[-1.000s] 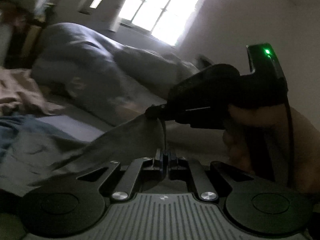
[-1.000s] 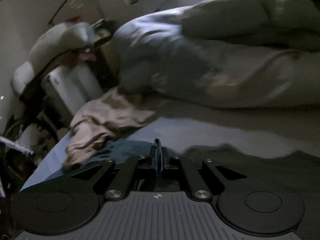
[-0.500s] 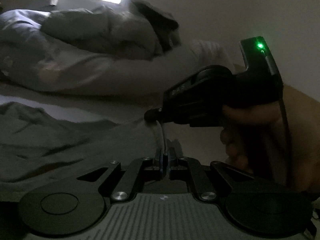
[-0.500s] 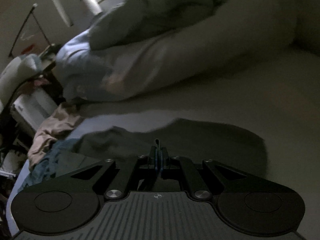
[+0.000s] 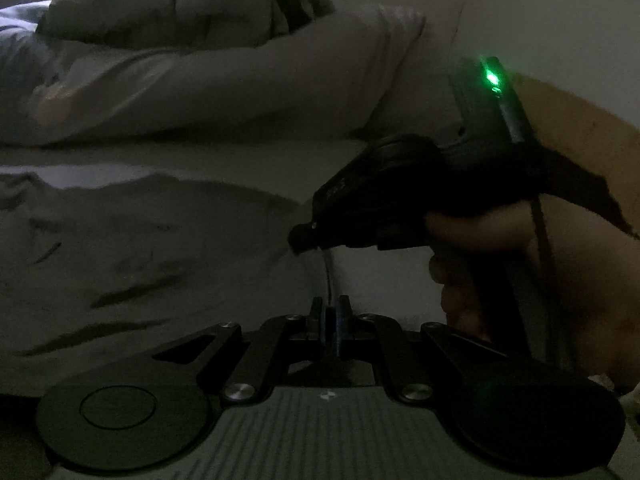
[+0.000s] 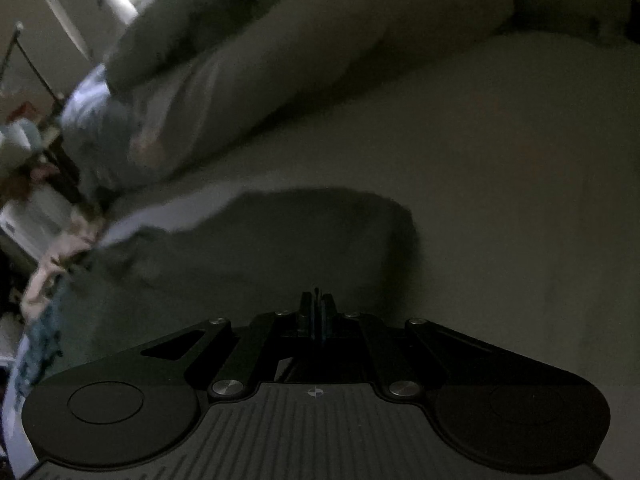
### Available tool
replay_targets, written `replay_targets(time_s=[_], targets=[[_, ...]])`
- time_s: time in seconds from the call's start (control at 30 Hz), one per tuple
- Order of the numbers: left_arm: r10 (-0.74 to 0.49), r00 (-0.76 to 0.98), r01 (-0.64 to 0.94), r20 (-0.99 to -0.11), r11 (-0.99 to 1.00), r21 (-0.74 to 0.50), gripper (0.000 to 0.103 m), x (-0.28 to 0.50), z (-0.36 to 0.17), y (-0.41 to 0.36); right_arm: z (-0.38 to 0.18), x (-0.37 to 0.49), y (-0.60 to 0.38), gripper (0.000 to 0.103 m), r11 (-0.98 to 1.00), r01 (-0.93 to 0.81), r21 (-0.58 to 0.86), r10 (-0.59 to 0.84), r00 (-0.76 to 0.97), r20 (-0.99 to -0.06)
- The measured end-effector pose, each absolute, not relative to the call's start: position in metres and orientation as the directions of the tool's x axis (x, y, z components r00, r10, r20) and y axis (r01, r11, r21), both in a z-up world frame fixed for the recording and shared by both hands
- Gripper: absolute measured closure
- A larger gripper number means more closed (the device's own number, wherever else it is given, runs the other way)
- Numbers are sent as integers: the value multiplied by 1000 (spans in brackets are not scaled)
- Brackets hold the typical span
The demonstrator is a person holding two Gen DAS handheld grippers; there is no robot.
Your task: Fold clothes
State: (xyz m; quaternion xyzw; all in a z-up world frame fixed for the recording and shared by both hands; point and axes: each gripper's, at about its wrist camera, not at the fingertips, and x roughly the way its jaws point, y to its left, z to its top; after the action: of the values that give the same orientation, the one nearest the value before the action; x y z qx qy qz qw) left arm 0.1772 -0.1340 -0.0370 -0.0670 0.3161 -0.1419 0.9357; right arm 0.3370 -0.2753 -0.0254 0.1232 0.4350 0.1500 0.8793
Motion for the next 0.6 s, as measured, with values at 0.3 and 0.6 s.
replay_targets(time_s=[0.3, 0.6], targets=[[-384, 742, 218, -549, 913, -345, 28, 147, -25, -109, -15, 318, -284, 33, 962, -68, 264, 244, 644, -725], [-274, 804, 104, -528, 939, -328, 13, 9, 41, 3, 77, 184, -284, 17, 950, -174, 260, 306, 690, -656]])
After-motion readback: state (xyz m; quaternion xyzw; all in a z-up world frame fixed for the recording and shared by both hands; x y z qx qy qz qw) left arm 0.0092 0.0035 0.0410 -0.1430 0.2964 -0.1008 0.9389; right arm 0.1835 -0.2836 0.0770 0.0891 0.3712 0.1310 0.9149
